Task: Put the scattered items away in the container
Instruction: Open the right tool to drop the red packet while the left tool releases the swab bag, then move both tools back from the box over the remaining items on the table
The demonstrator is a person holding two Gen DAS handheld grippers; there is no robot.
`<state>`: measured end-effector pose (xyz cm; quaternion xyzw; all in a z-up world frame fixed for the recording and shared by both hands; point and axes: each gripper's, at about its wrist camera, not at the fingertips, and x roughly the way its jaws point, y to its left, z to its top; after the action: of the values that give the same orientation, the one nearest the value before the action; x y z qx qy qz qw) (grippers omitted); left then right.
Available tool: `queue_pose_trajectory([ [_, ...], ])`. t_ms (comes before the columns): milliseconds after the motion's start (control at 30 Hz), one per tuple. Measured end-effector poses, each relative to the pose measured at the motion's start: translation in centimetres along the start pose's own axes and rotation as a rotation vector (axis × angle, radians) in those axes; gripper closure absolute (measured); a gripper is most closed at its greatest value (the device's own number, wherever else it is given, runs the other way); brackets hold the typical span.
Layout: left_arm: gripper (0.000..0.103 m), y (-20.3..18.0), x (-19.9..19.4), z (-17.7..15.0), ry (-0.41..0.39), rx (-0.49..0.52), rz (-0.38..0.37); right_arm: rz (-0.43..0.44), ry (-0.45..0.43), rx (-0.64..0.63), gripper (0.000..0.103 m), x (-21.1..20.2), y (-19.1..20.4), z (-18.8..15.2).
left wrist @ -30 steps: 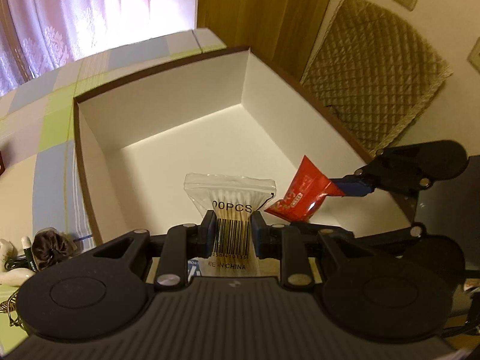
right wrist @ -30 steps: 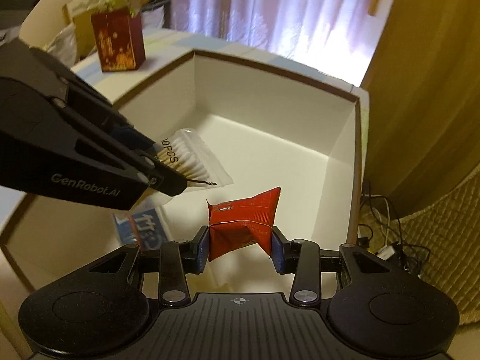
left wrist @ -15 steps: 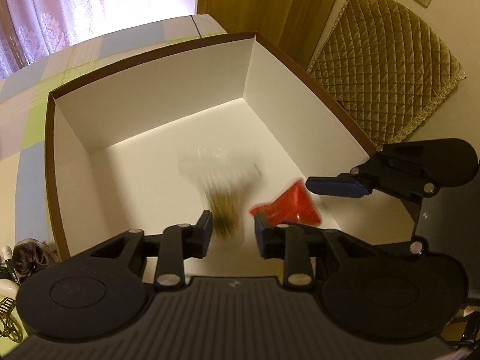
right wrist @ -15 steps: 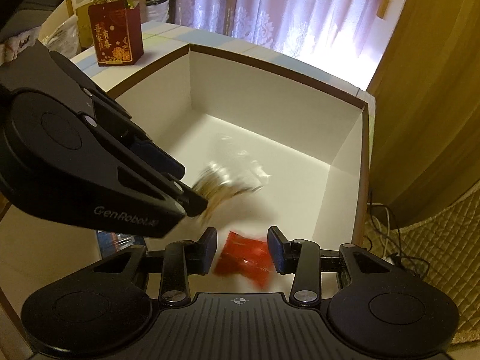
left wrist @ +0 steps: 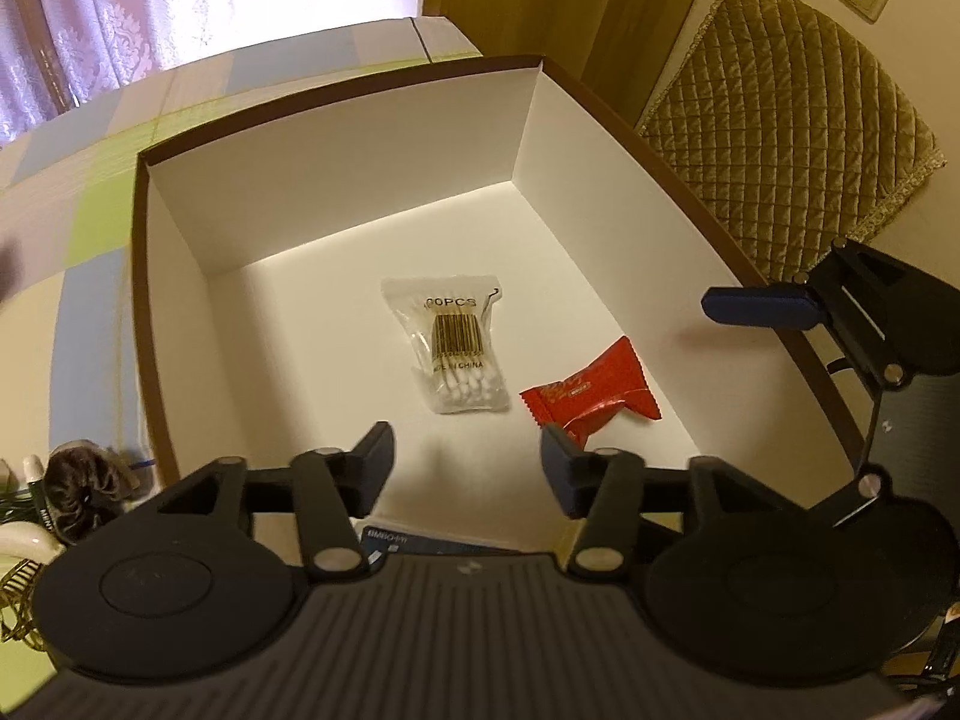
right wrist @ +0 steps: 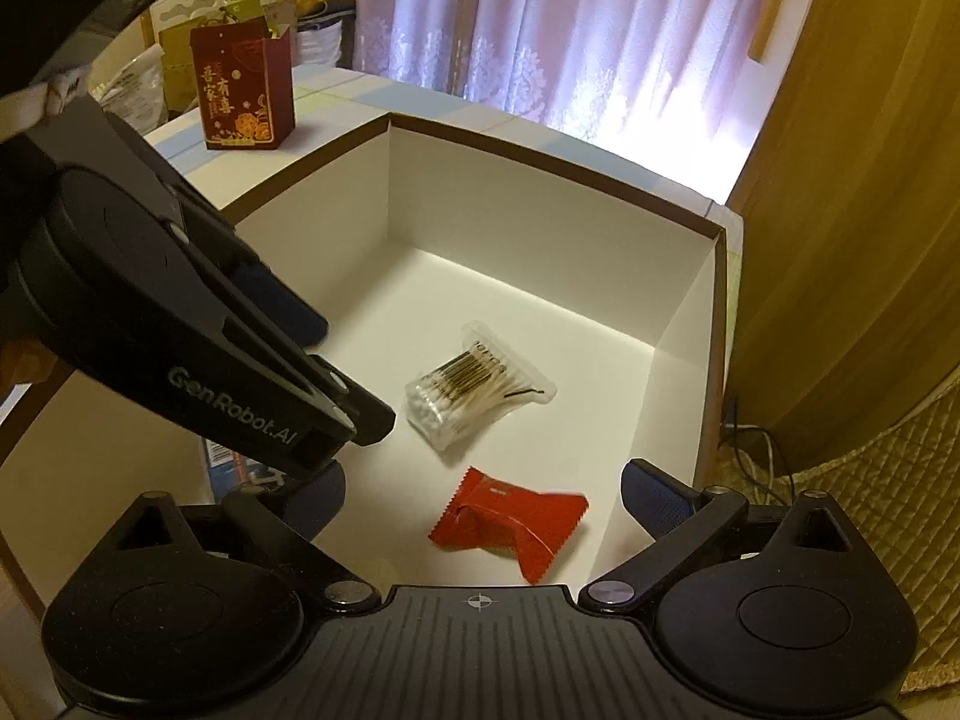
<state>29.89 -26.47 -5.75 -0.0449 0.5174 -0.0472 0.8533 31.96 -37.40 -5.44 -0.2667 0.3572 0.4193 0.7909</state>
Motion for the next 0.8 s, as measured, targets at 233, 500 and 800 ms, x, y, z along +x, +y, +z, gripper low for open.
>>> queue_pose_trajectory([
  [233, 0.030, -0.2, -1.3, -0.5, -0.010, 0.002, 0.030, -0.004, 0.007, 0.022, 0.000, -0.5, 0.3, -0.5],
  [500, 0.018, -0.5, -2.9, -1.2, -0.030, 0.000, 0.044, -0.018, -0.012, 0.046, 0.000, -1.9, 0.9, -1.2],
  [800, 0.014, -0.9, -4.9, -2.3, -0.060, -0.005, 0.048, -0.040, -0.039, 0.079, 0.000, -3.6, 2.0, -1.8],
])
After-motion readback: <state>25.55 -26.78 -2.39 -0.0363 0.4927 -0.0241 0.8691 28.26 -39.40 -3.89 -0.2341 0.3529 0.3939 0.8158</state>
